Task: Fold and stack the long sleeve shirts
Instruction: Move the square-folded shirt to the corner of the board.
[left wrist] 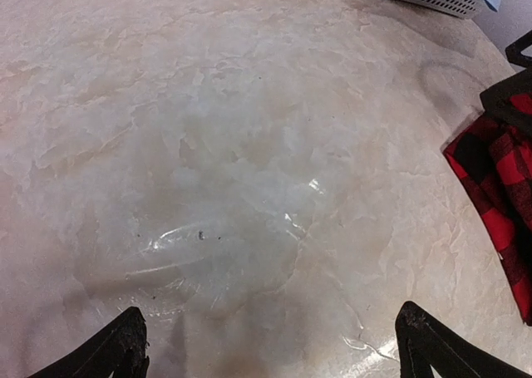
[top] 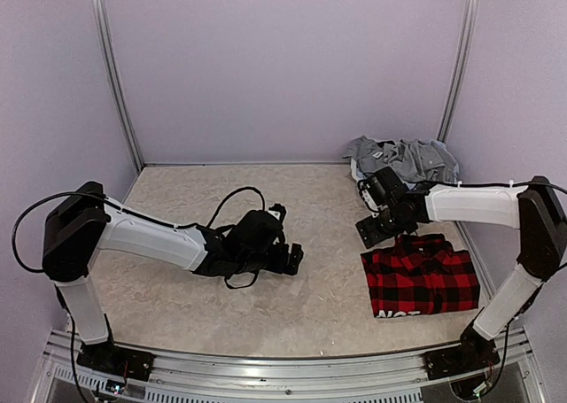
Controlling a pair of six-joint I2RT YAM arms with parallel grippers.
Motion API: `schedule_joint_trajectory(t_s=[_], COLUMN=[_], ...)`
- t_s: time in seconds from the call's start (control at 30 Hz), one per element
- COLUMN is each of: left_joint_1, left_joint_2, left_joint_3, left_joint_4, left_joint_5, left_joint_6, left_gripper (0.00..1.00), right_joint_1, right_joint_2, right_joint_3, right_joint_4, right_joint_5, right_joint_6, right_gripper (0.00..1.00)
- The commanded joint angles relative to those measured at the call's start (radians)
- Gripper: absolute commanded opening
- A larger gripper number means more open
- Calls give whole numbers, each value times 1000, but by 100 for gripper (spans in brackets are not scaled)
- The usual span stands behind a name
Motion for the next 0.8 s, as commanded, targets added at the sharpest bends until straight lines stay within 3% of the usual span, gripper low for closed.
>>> schedule_joint_trajectory(t_s=[0.0,0.27,0.77], left_joint_1=[9,22,26], left_joint_2=[-67,-109,-85], left_joint_3=[-33,-62,-48], left_joint_4=[-13,-23,-20], left_joint_5=[-53,-88,-65], left_joint_6=[7,15,25], left_gripper=[99,99,99], right_joint_1=[105,215,199], right_joint_2=[40,134,58], right_joint_3=[-9,-25,-130], right_joint_4=[28,-110,-291], right_joint_5=[-16,129,220], right_joint_6=[12,177,379], right_gripper=[85,84,82])
